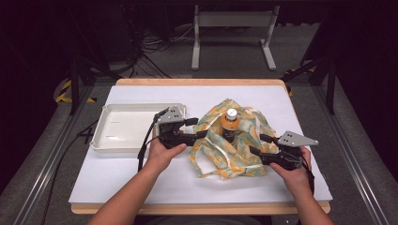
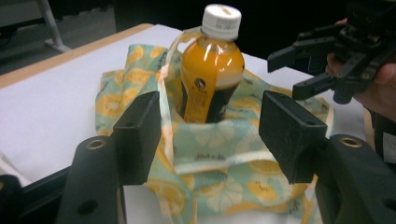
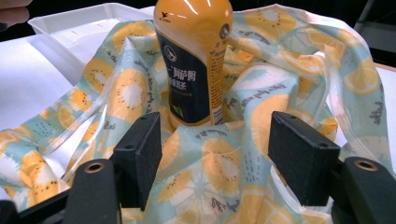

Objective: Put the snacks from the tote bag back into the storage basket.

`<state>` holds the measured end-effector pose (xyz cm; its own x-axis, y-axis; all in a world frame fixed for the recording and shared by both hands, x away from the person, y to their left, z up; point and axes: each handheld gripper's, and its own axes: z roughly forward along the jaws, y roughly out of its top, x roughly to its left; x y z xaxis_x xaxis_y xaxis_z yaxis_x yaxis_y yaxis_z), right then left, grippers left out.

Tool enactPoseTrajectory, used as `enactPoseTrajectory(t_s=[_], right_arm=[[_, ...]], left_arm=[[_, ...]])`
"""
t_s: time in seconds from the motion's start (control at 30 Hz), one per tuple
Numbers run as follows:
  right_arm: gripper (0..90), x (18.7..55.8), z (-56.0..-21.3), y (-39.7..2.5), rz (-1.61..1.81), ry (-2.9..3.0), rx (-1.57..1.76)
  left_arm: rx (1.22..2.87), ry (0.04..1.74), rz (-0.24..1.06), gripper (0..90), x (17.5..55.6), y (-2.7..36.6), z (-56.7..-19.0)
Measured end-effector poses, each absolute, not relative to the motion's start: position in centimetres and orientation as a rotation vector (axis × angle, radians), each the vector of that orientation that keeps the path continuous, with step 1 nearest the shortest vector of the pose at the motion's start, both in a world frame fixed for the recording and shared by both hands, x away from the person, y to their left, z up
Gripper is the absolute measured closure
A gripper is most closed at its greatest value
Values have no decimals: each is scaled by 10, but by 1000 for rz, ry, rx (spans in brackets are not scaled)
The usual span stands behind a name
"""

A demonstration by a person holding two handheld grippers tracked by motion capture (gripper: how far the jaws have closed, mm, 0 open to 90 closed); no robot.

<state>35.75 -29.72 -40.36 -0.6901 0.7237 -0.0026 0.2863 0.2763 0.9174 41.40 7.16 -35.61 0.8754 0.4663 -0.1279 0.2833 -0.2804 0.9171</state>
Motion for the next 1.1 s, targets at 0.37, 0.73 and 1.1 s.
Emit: enactPoseTrajectory(t_s=[0.37, 0.73, 1.1], right_arm=[[376, 360, -405, -302, 1400, 2128, 923], [377, 360, -406, -303, 1404, 2130, 928], [377, 360, -406, -303, 1407, 2132, 931]], left_arm=[[1855, 503, 155, 355, 436, 46, -344], [1847, 454, 150, 321, 444, 25, -338], [1817, 422, 126, 317, 455, 8, -343]])
